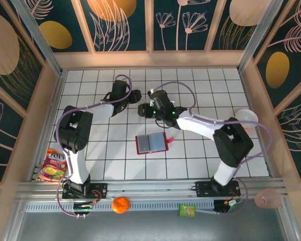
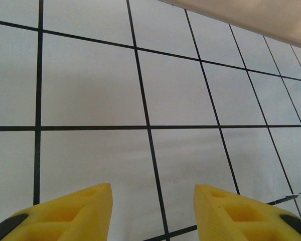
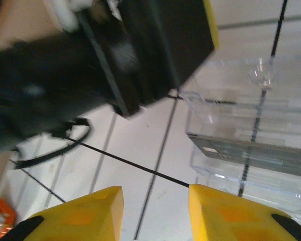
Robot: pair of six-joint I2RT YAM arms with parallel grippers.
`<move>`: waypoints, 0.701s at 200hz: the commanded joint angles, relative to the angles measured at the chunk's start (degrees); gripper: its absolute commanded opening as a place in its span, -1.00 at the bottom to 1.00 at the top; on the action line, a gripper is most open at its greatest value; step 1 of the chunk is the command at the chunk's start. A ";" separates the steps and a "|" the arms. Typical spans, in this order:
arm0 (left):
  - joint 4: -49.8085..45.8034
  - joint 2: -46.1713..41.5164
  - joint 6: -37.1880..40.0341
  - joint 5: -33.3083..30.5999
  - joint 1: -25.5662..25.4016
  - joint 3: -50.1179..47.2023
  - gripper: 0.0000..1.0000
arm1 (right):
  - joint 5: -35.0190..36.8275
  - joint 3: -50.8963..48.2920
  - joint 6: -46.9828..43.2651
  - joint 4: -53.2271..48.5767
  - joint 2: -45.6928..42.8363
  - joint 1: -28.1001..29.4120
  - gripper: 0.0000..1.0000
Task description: Take the credit cards out of the card holder
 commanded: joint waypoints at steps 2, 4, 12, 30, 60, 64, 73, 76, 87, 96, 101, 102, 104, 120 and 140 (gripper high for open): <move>-1.93 -2.76 -0.25 0.68 -0.11 2.42 -0.07 | 1.71 -2.48 -1.38 -0.57 -4.48 -0.62 -0.22; -2.03 -2.92 -0.14 0.59 -0.04 2.60 -0.08 | 1.70 -2.70 -1.40 -0.72 -4.76 -0.63 -0.22; -2.66 -3.60 0.31 0.37 0.02 3.27 -0.07 | 1.70 -3.63 -1.57 -1.37 -5.97 -0.76 -0.22; -3.85 -6.59 0.93 -0.30 0.24 4.37 -0.05 | 1.78 -6.39 -1.82 -3.22 -8.88 -1.06 -0.21; -4.28 -15.28 0.76 -0.61 0.37 2.46 0.01 | -0.17 -11.57 -2.82 -6.92 -13.33 -1.40 -0.16; -4.21 -16.45 0.63 -0.48 0.33 1.79 0.02 | -0.65 -12.03 -3.04 -7.47 -13.63 -1.34 -0.16; -4.01 -19.13 0.02 -0.23 0.33 0.04 0.04 | -2.00 -13.29 -3.77 -8.35 -14.04 -1.17 -0.13; -3.82 -20.05 -0.24 -0.08 0.29 -0.73 0.05 | -2.40 -13.76 -4.04 -8.73 -14.10 -1.02 -0.13; -2.88 -23.51 -1.33 0.05 0.33 -3.95 0.09 | -3.34 -15.11 -4.83 -9.73 -14.07 -0.20 -0.11; -2.25 -26.54 -1.94 -0.22 0.33 -6.85 0.14 | -3.29 -15.93 -5.80 -10.58 -13.77 1.18 -0.11; -2.02 -28.28 -2.37 -0.43 0.33 -8.46 0.17 | -2.91 -16.14 -6.41 -11.24 -13.39 1.99 -0.10; -2.01 -28.60 -2.42 -0.43 0.33 -8.76 0.18 | -2.81 -16.16 -6.54 -11.36 -13.35 2.22 -0.11; -1.89 -29.13 -2.51 -0.61 0.33 -9.40 0.20 | -2.62 -16.18 -6.75 -11.68 -13.13 2.61 -0.11; -1.40 -34.59 -3.13 -2.30 0.33 -14.53 0.35 | -0.90 -16.19 -8.35 -13.01 -11.65 5.93 -0.09; -1.62 -40.16 -3.53 -5.23 0.37 -19.65 0.93 | 1.89 -14.61 -10.16 -14.35 -8.74 10.12 -0.09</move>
